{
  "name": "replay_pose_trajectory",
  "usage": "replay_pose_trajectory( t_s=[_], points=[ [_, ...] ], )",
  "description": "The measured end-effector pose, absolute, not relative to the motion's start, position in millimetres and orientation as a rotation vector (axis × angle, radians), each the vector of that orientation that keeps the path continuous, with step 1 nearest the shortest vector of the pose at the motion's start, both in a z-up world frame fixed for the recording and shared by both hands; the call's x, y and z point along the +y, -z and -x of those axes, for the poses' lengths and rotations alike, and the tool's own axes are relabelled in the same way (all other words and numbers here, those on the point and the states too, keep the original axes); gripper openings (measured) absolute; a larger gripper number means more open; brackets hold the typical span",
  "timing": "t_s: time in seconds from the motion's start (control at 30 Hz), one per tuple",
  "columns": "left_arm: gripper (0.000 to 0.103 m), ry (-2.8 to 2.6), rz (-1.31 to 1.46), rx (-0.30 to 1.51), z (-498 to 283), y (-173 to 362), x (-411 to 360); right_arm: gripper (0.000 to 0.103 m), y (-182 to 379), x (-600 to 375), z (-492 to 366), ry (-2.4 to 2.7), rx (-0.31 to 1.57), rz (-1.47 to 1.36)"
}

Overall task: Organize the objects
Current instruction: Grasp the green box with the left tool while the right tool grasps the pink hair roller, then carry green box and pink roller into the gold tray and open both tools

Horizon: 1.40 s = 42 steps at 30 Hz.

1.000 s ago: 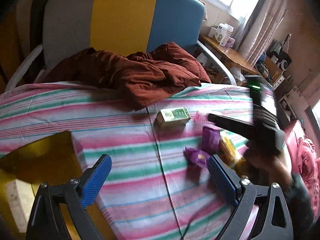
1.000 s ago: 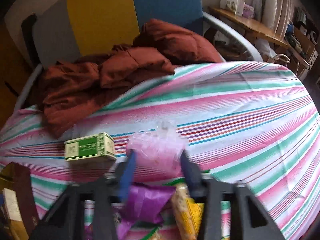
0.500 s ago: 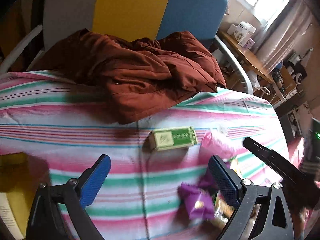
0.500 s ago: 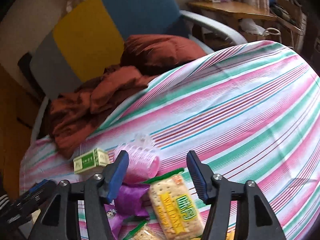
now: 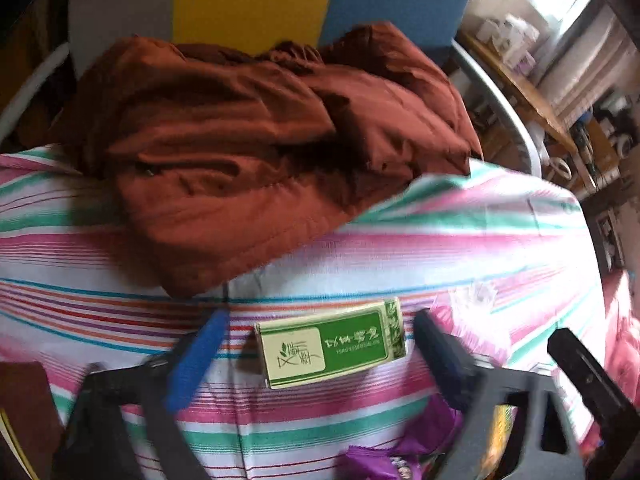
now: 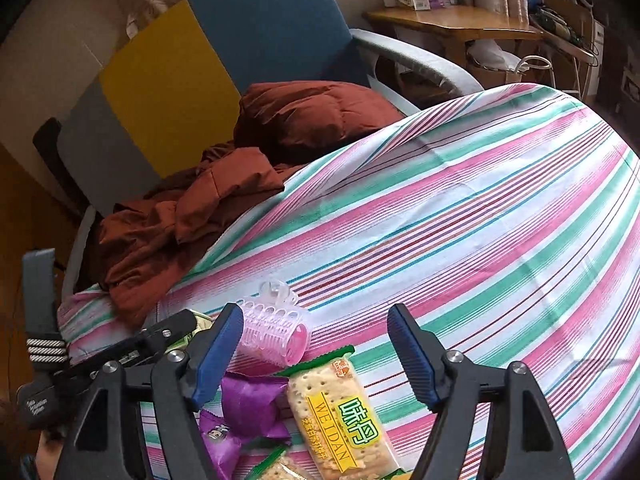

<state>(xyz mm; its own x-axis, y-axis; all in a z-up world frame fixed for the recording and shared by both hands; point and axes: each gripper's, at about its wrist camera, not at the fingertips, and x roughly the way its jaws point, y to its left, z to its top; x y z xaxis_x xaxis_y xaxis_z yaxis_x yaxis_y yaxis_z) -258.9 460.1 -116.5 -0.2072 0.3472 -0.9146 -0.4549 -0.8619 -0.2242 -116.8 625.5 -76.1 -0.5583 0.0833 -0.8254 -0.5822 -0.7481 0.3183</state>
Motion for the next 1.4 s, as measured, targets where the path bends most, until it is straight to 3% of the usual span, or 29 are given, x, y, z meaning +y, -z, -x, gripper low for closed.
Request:
replay_pose_trajectory(
  t_s=[0.33,0.5,0.57,0.8,1.1,1.23,1.4],
  points=[
    [0.078,-2.172,1.501,0.049,251,103,391,0.084,95,597,150,-2.327,0.751,1.317],
    [0.078,-2.184,1.438,0.010,237,78,362,0.084,120,578,182,-2.255,0.626,1.457],
    [0.078,-2.182,1.425,-0.006,230,68,352,0.077,127,576,186,-2.238,0.591,1.468],
    [0.078,-2.165,1.354,-0.050,207,41,334,0.074,99,577,157,-2.338,0.689,1.343],
    [0.078,-2.163,1.264,-0.062,162,10,292,0.074,45,528,129,-2.502,0.599,1.240],
    [0.078,-2.184,1.228,-0.084,144,0,259,0.074,32,512,114,-2.654,0.998,1.241],
    [0.078,-2.214,1.211,-0.143,128,-7,209,0.074,21,488,97,-2.684,1.000,1.243]
  ],
)
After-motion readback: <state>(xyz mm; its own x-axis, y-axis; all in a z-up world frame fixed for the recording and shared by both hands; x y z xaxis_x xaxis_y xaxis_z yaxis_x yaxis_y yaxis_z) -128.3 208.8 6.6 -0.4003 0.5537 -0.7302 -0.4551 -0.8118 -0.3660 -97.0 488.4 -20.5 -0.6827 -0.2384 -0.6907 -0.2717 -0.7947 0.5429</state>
